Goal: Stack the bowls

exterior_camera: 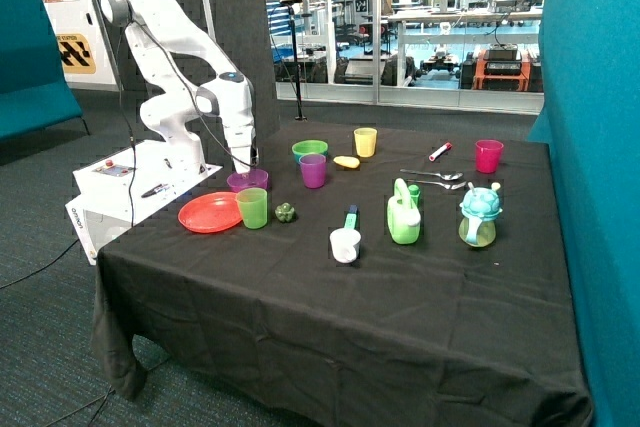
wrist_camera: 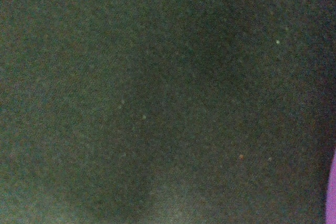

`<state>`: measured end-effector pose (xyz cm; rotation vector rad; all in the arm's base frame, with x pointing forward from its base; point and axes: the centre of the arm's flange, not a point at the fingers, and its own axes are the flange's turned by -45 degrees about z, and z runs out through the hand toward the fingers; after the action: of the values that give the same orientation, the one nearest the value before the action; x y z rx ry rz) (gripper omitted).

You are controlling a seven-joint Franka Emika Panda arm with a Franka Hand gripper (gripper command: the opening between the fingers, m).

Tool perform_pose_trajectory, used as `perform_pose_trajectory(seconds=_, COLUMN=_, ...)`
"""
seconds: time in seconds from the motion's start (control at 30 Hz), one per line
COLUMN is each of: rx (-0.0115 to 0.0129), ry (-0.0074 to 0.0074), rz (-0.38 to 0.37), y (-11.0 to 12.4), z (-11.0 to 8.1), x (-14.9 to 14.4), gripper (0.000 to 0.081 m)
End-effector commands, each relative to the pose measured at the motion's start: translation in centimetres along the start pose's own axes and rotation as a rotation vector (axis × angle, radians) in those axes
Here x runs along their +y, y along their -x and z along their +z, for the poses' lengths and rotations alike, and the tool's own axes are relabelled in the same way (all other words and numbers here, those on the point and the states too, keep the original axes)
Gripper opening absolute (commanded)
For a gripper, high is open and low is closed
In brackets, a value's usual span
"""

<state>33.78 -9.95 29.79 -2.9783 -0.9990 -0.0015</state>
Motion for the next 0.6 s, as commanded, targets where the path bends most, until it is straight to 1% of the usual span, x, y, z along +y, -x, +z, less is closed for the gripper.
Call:
perform_pose_trajectory(seconds=0.0, rx=-0.0009, ry=-0.0001, rz=0.005, y=-0.31, z=0.42, x=0.10, gripper=0.0208)
perform_pose_trajectory(seconds=0.03, rx=-0.0009, ry=-0.0001, rz=0.005, y=-0.38, z=0.43, x=0.10, gripper=0.0217)
perform_pose_trajectory(seconds=0.13, rx=-0.0009, ry=-0.0001, rz=0.002, y=-0.56, z=0.49, x=0.03, gripper=0.0105)
perform_pose_trajectory(seconds=0.17, rx=-0.0009, ry=-0.0001, rz=0.000, y=-0.61, z=0.53, x=0.01, gripper=0.0053)
perform_pose_trajectory(seconds=0.23, rx=-0.0009, ry=-0.0001, rz=0.000, y=-0.70, z=0.58, x=-0.05, gripper=0.0013)
perform_pose_trajectory(seconds=0.57, rx=-0.0009, ry=-0.0001, rz=-0.006, y=-0.85, z=0.65, x=-0.16, gripper=0.0000)
